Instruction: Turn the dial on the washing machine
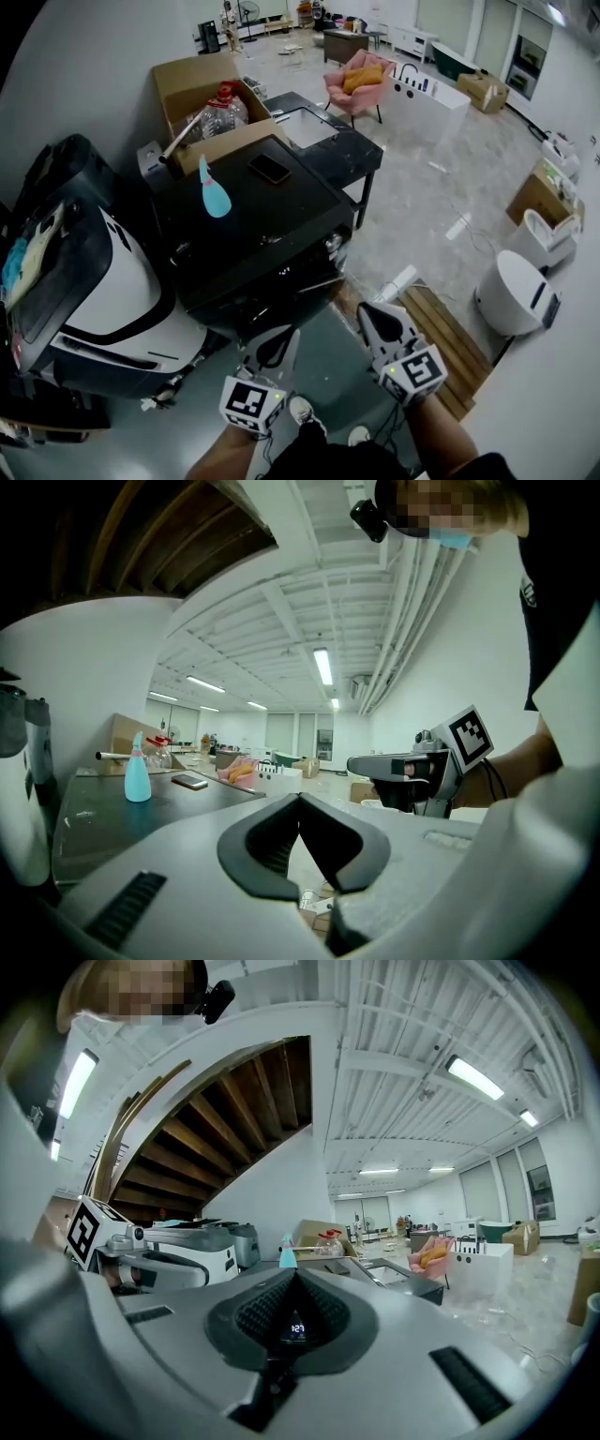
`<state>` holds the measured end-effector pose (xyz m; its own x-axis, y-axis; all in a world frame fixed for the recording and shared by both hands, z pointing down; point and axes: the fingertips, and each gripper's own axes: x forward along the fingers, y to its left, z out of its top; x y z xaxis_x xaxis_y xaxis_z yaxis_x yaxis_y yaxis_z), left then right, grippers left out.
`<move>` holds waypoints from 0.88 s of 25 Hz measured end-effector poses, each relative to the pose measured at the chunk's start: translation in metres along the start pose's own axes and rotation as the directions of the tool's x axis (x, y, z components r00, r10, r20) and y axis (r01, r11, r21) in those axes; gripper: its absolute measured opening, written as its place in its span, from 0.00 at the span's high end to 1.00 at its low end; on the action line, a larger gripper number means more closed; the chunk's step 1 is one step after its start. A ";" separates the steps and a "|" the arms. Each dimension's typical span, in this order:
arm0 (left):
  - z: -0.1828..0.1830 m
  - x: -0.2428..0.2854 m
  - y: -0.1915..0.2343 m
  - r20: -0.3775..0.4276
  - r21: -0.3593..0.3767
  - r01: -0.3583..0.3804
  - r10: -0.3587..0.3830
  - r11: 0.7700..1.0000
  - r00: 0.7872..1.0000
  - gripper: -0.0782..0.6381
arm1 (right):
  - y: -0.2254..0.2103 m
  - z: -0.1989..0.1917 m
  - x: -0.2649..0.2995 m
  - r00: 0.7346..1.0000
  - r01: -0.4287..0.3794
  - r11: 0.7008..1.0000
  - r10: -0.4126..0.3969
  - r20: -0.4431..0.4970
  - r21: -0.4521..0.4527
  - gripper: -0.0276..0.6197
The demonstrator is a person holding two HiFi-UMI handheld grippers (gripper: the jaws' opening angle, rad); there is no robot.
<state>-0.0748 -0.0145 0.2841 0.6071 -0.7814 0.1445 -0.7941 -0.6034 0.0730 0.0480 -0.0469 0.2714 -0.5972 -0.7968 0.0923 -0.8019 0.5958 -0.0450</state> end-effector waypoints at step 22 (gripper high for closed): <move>-0.017 -0.056 -0.202 -0.070 -0.015 -0.164 0.163 0.986 0.984 0.88 | 0.007 -0.009 -0.175 0.979 -0.205 0.978 0.205 0.015 0.023 0.96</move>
<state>0.0510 0.1535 0.2780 0.4662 -0.8561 0.2231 -0.8833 -0.4646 0.0629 0.1471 0.0976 0.2640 -0.7492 -0.6591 0.0660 -0.6624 0.7442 -0.0862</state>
